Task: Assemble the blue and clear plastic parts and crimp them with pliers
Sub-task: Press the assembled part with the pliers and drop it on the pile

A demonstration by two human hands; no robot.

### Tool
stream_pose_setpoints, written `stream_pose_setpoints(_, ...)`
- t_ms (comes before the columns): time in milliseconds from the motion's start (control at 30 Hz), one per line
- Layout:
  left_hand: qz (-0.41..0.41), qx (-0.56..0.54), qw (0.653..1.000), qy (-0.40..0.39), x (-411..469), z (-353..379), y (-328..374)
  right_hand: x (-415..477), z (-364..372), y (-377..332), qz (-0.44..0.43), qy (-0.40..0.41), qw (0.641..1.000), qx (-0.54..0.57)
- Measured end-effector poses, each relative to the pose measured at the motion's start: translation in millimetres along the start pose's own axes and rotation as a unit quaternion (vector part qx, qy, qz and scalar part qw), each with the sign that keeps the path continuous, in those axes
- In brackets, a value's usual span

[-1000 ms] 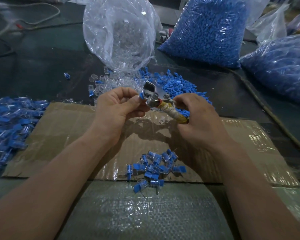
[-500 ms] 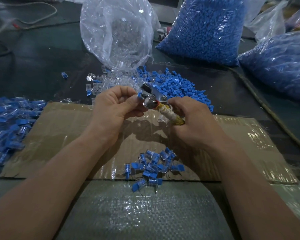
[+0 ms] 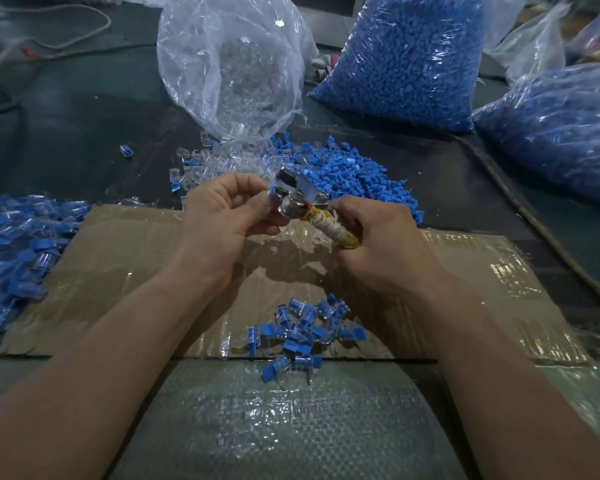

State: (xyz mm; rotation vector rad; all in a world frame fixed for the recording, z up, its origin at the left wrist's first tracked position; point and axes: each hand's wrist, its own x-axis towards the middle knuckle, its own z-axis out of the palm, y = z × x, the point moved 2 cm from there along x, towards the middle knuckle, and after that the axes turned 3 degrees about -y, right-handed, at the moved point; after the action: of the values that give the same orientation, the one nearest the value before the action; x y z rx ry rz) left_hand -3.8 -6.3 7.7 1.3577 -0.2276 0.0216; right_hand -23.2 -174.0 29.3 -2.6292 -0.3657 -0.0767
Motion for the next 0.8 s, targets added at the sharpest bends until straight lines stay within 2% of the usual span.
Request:
stream_pose_setpoints(167, -0.005, 0.012, 1.000, 0.003, 1, -1, 0, 0, 3, 1, -0.005, 0.011, 1.000, -0.014)
stream_pose_setpoints(367, -0.010, 0.005, 1.000, 0.023, 3, -1, 1, 1, -1, 10, -0.004, 0.081, 0.996, -0.029)
stream_pose_setpoints(433, -0.035, -0.006, 0.999, 0.019, 3, -2, 1, 1, -4, 15, 0.011, 0.109, 0.994, -0.026)
stream_pose_setpoints(600, -0.095, 0.038, 0.993, -0.066, -2, 2, 1, 2, -12, 27, 0.078, 0.160, 0.983, -0.036)
stream_pose_setpoints(800, -0.127, 0.054, 0.973, -0.184, -8, 6, 6, 3, -17, 44, 0.161, 0.144, 0.975, -0.044)
